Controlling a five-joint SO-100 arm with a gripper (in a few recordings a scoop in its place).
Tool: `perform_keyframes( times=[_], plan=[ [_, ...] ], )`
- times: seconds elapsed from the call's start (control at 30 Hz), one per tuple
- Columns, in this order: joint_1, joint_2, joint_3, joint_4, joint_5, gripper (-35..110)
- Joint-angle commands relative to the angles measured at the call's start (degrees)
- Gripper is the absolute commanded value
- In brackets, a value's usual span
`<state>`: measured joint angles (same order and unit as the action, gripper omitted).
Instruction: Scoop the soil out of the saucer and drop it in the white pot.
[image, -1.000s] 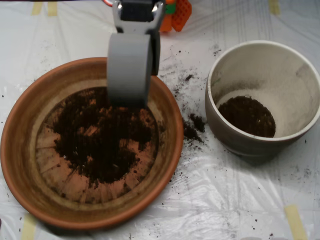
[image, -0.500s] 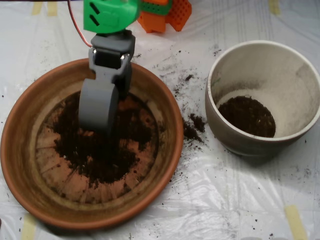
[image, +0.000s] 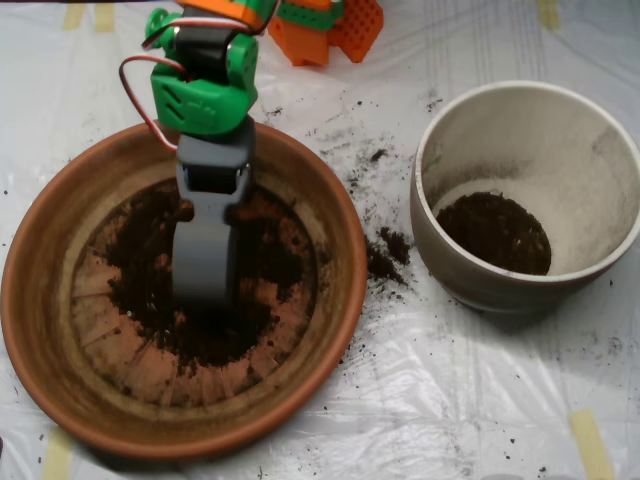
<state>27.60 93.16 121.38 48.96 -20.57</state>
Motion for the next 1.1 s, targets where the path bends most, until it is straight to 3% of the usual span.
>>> perform_keyframes(
  times=[0.0, 0.2, 0.5, 0.73, 1.07],
  plan=[
    [0.97, -3.25, -10.9, 3.34, 0.18, 57],
    [0.44, -11.78, -21.01, 9.23, -1.49, 59],
    [-2.02, -31.55, -48.34, 29.53, -5.89, 58],
    [-2.37, -34.72, -52.29, 31.2, -6.5, 57],
    [-1.67, -42.28, -60.29, 37.44, -9.93, 46]
  ],
)
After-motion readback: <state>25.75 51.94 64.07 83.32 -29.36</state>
